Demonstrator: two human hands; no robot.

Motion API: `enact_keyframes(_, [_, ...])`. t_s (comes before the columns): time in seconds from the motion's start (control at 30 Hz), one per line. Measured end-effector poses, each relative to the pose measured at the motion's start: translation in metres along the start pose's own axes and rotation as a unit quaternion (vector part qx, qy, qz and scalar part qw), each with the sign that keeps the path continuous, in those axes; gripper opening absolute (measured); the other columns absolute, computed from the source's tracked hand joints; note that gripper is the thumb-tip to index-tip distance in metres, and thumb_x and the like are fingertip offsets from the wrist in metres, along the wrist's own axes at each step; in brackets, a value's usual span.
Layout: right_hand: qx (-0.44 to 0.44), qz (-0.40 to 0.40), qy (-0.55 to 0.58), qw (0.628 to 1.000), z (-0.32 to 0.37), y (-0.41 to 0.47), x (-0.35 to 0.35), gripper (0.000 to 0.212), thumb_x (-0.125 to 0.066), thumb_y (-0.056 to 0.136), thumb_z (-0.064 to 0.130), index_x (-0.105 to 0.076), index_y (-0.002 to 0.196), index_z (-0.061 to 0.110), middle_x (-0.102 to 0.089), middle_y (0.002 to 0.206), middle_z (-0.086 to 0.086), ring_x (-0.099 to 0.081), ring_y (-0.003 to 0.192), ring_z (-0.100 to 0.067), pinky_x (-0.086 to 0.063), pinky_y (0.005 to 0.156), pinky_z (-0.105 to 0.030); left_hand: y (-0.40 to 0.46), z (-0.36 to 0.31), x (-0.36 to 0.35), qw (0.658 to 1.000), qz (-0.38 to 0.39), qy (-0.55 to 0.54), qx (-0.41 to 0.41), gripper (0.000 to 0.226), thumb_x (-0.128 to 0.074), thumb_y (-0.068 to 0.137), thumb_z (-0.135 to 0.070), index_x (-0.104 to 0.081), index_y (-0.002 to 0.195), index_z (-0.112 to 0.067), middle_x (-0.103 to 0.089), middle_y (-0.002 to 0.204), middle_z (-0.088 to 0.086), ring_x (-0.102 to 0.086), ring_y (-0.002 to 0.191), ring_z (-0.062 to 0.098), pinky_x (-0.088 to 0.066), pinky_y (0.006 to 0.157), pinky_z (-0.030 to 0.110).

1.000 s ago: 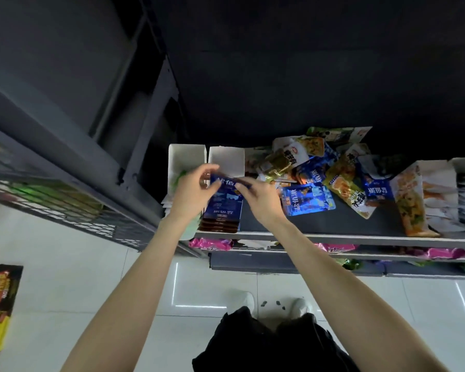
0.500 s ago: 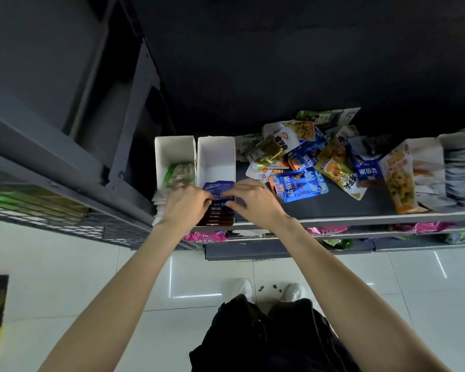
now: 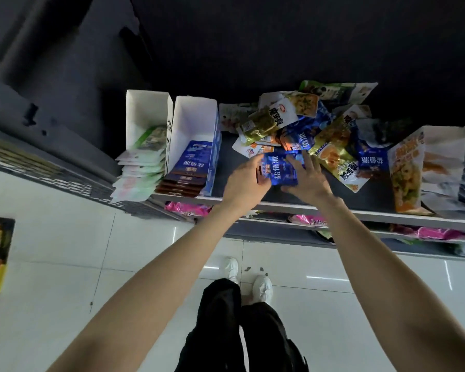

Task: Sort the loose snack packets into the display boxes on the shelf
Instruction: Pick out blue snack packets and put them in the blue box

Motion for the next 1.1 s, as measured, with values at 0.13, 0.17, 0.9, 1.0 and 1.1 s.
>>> enact_keyframes(0.13, [0.019, -0.043, -0.038, 0.998, -0.006, -0.011, -0.008, 0.081, -0.065, 0.083, 0.044, -0.02, 0.148, 0.028, -0.009, 0.158, -0.005, -0.011, 0.143, -0.032, -0.027, 0.112, -0.046, 0.033, 0.04, -0.044, 0.989, -0.008, -0.016, 0.148, 0.059, -0.064, 0.085, -0.028, -0.04, 0.135, -0.009, -0.052, 0.131, 0.012, -0.049, 0.121, 0.028, -0.039, 0.097, 0.035])
enact_keyframes(0.17, [0.027, -0.056, -0.043, 0.997, -0.005, -0.014, -0.008, 0.078, -0.064, 0.085, 0.044, -0.021, 0.148, 0.027, -0.012, 0.157, -0.006, -0.014, 0.142, -0.032, -0.028, 0.111, -0.046, 0.036, 0.046, -0.048, 0.986, -0.016, -0.022, 0.166, 0.056, -0.065, 0.085, -0.027, -0.042, 0.132, -0.008, -0.052, 0.13, 0.013, -0.049, 0.12, 0.028, -0.039, 0.097, 0.035])
enact_keyframes(0.9, [0.073, -0.02, 0.554, 0.829, 0.066, -0.141, 0.091, 0.015, -0.063, 0.088, 0.01, -0.063, 0.102, 0.005, -0.071, 0.088, 0.0, -0.068, 0.074, -0.004, -0.054, 0.065, -0.02, -0.067, -0.033, 0.09, 0.959, -0.034, -0.279, 0.027, 0.016, -0.063, 0.088, -0.017, -0.055, 0.098, -0.026, -0.064, 0.089, -0.007, -0.062, 0.084, 0.005, -0.052, 0.07, 0.022])
enact_keyframes(1.0, [0.089, -0.001, 0.528, 0.845, 0.09, -0.144, 0.098, 0.016, -0.06, 0.091, 0.013, -0.061, 0.105, 0.008, -0.07, 0.091, -0.002, -0.067, 0.074, -0.001, -0.05, 0.06, -0.017, -0.069, -0.033, 0.112, 0.969, -0.047, -0.241, -0.002, 0.011, -0.062, 0.089, -0.014, -0.056, 0.094, -0.021, -0.064, 0.085, -0.006, -0.061, 0.079, 0.007, -0.052, 0.061, 0.019])
enact_keyframes(1.1, [0.105, -0.15, 0.44, 0.879, 0.103, -0.146, 0.129, 0.027, -0.063, 0.09, 0.018, -0.057, 0.115, 0.015, -0.066, 0.104, 0.002, -0.061, 0.083, 0.004, -0.048, 0.068, -0.009, -0.066, -0.023, 0.138, 0.972, -0.086, -0.219, -0.017, 0.013, -0.065, 0.086, -0.013, -0.058, 0.087, -0.024, -0.063, 0.081, -0.006, -0.061, 0.071, 0.007, -0.055, 0.063, 0.026])
Point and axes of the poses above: each hand's wrist, its own y-axis towards the middle knuckle, its own x-axis out of the back of the hand, z = x × y, the point moved 9 cm from there along y, towards the middle knuckle
